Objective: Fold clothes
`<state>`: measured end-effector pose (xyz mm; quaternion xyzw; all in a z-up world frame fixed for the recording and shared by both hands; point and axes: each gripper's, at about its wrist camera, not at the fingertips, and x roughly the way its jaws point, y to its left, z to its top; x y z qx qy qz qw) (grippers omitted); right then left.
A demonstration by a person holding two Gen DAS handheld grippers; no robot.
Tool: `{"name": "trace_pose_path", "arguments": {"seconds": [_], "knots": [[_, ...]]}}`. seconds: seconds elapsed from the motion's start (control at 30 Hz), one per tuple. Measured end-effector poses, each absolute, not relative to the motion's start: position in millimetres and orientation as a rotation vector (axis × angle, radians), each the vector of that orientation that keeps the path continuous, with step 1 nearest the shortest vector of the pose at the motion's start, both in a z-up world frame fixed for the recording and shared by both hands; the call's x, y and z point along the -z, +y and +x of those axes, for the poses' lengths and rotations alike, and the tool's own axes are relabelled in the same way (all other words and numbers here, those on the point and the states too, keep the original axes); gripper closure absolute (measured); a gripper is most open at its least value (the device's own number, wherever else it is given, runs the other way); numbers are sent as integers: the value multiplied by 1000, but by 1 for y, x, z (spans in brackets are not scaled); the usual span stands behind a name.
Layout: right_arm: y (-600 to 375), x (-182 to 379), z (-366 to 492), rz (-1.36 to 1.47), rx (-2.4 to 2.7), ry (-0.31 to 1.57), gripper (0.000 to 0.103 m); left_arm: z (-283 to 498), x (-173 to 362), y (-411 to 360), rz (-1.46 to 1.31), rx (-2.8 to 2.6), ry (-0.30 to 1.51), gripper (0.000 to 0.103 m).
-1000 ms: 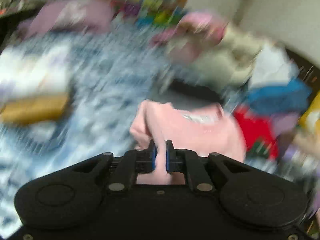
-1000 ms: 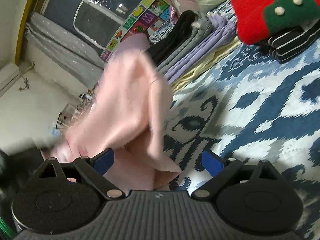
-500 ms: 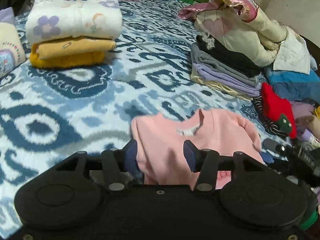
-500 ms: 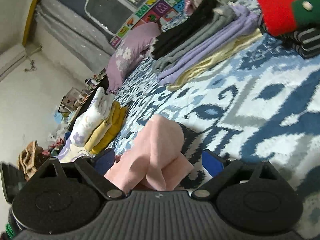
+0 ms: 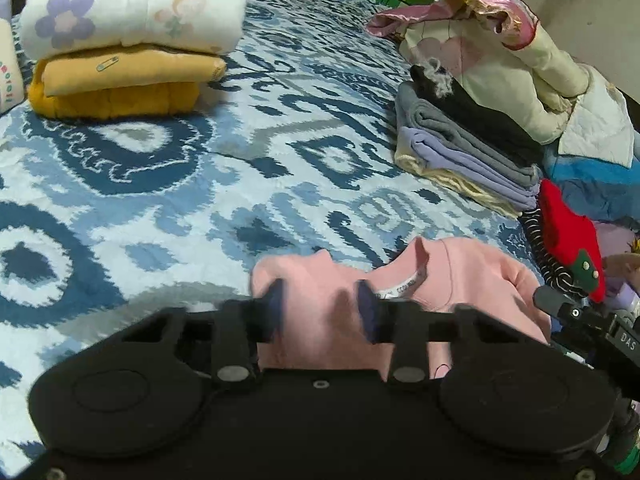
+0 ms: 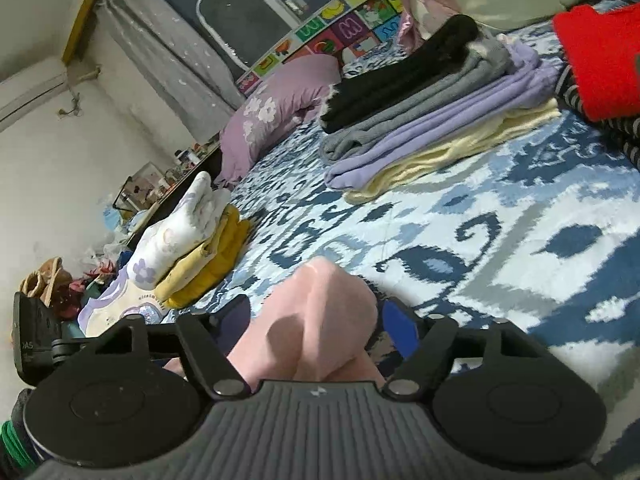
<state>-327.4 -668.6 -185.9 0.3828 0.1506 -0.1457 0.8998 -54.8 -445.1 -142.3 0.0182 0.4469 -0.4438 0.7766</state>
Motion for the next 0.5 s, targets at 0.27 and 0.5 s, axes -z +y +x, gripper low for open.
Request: {"name": "trace_pose_path", "arguments": {"seconds": [0.27,0.5], "knots": [[-663,178,-336,776,273,322,87,-73,111,-419,18,1035,866,101],[-637,151,-382,816,256,273,88,-115,80,-381,19,1135,795,101]]}}
